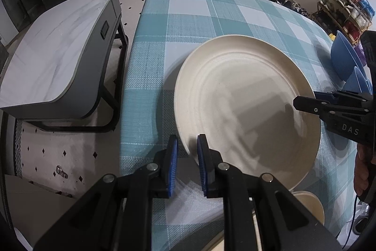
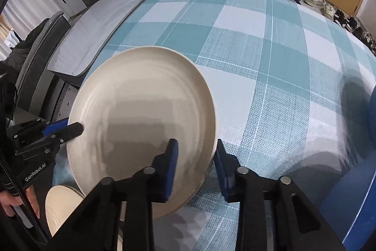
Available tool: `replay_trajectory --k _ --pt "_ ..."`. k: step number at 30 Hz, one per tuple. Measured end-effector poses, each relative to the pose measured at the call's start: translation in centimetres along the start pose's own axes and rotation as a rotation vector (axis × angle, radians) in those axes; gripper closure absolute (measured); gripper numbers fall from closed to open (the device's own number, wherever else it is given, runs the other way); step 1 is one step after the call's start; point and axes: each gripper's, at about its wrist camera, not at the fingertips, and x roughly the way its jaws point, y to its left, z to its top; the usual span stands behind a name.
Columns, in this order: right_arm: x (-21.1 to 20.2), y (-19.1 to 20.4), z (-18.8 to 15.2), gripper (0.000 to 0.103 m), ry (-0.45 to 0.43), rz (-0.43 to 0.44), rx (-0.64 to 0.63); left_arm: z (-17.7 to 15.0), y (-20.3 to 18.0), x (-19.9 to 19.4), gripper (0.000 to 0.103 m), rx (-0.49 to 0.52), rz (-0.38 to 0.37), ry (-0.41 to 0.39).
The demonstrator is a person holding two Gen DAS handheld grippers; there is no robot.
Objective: Organize plates and bowls
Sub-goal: 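Close the right tool on the cream plate's opposite rim while the left tool holds it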
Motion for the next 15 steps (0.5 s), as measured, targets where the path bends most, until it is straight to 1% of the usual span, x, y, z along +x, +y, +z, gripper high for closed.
replay_trajectory --k 2,6,8,12,15 --pt "0.2 -0.1 -0.1 0.081 0.003 -0.004 0.002 0.0 0.0 0.0 0.087 -0.001 0.001 -0.001" --pt "0.2 -0.2 -0.1 0.085 -0.007 -0.006 0.008 0.0 -0.1 -0.1 0.088 0.001 0.005 0.003" --pt "0.1 -0.3 0.0 0.089 -0.011 0.003 0.017 0.0 -0.1 -0.3 0.089 -0.008 0.004 -0.003" --pt "-0.5 -0.2 0.3 0.090 -0.033 -0.003 0.022 0.1 -0.1 -0.6 0.089 -0.011 0.002 -0.010" --pt "-1.0 -0.4 0.7 0.091 -0.043 0.012 0.041 0.2 -0.1 -0.7 0.089 -0.016 0.003 -0.008"
